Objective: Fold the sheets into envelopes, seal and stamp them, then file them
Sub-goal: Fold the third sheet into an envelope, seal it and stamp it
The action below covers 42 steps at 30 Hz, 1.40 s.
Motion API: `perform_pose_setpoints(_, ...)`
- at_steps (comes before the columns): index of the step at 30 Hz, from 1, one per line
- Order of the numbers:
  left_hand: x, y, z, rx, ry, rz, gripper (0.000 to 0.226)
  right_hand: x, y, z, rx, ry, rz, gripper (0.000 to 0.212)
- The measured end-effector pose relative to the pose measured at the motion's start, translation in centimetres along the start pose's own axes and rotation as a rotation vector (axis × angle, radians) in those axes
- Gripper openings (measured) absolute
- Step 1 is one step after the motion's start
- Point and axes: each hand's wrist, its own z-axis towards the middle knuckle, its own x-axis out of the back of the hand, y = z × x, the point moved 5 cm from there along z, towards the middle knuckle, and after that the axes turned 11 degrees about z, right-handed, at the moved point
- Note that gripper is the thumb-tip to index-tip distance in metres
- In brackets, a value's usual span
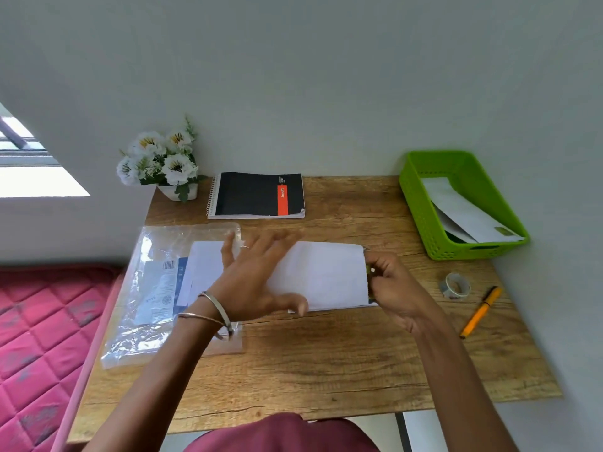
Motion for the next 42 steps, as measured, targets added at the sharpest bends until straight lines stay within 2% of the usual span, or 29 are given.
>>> perform_pose_setpoints(3,-1.1,1.1,0.3,-0.104,0.016,0.238,0.120,-0.4,0.6,0.0,-0.036,-0.031,-0.053,0.065)
perform_pose_setpoints(6,-1.4,1.2,0.8,-0.106,0.097,0.360,0.113,-0.3,0.7,0.2,-0.036,-0.018,-0.073,0.058)
perform_pose_setpoints(8,-1.4,0.7,1.0,-0.076,0.120,0.389,0.106,0.5,0.5,0.3,0.010,0.017,-0.028,0.045)
perform_pose_setpoints(11,-1.6,-0.6,0.9,-0.001,0.126,0.411,0.096,3.1,1.0,0.4,0.048,0.207,-0.014,0.023)
perform_pose_setpoints(13,-1.8,-1.5,0.7,0.036,0.126,0.415,0.093,5.8,2.7,0.5,0.053,0.478,-0.165,0.014)
perform_pose_setpoints(14,-1.9,-1.9,0.5,0.052,0.121,0.410,0.093,7.0,3.6,0.5,0.030,0.600,-0.299,0.017)
perform_pose_setpoints(15,-2.1,-2.2,0.4,0.065,0.113,0.405,0.093,7.8,4.6,0.6,-0.024,0.679,-0.442,0.030)
perform_pose_setpoints(17,-2.6,-2.5,0.3,0.083,0.102,0.404,0.096,8.4,6.6,0.8,-0.189,0.710,-0.681,0.061)
perform_pose_setpoints(18,-2.9,-2.5,0.2,0.088,0.097,0.399,0.096,8.4,7.3,0.8,-0.260,0.708,-0.765,0.070)
perform_pose_setpoints(21,-3.8,-2.5,0.1,0.089,0.085,0.386,0.097,8.0,8.0,0.9,-0.349,0.740,-0.888,0.079)
perform_pose_setpoints(27,-5.4,-2.8,-0.2,0.108,0.051,0.390,0.103,9.4,9.6,2.4,-0.358,0.771,-0.679,0.084)
perform_pose_setpoints(28,-5.5,-2.8,-0.2,0.111,0.045,0.388,0.103,9.8,10.1,2.7,-0.350,0.771,-0.624,0.080)
perform_pose_setpoints(33,-6.0,-2.7,0.0,0.137,0.016,0.369,0.103,9.9,10.0,2.2,-0.251,0.801,-0.367,0.027)
perform_pose_setpoints(37,-6.5,-2.8,0.1,0.140,0.007,0.353,0.103,9.2,9.1,1.4,-0.154,0.797,-0.301,0.015)
perform_pose_setpoints(42,-6.5,-2.8,0.2,0.144,0.003,0.338,0.103,8.9,7.7,0.6,0.007,0.752,-0.214,0.013)
